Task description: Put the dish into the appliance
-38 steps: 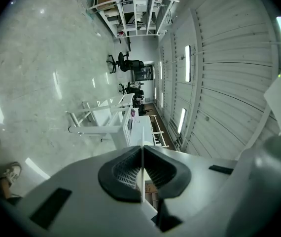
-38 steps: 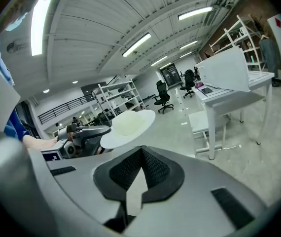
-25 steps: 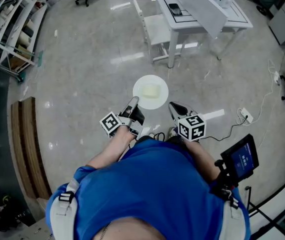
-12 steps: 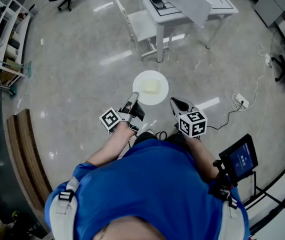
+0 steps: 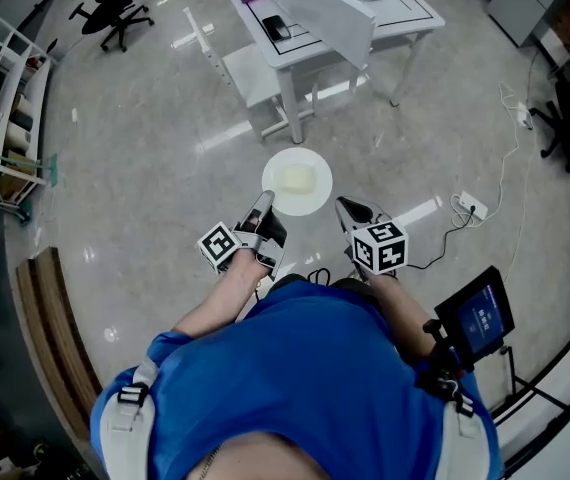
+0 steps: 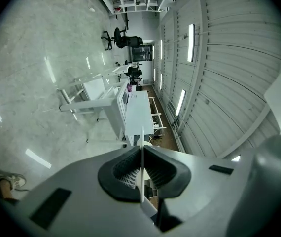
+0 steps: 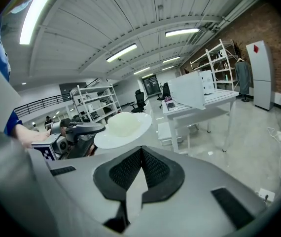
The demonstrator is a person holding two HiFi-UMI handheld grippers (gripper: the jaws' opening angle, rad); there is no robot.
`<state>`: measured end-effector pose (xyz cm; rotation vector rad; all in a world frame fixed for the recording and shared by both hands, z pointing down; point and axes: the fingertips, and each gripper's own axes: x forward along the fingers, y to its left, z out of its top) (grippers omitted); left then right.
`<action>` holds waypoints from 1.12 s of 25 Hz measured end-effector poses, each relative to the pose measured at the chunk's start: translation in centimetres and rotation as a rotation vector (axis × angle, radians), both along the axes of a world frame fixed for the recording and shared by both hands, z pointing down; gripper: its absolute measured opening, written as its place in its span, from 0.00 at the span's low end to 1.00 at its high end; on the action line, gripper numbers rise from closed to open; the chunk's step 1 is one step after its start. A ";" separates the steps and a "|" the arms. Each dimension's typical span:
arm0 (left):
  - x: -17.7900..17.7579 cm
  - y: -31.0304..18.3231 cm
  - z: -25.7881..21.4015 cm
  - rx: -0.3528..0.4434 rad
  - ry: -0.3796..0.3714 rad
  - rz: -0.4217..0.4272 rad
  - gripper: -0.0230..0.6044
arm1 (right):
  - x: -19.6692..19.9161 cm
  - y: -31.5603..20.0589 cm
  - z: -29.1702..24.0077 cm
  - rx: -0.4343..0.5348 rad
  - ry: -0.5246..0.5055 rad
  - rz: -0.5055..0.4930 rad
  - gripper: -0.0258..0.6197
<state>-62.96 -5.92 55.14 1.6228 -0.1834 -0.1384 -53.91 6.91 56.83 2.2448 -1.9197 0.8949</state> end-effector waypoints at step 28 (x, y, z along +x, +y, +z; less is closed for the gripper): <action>23.7 15.7 -0.7 0.019 0.003 0.182 0.07 | 19.6 18.1 -0.2 0.053 -0.037 0.210 0.04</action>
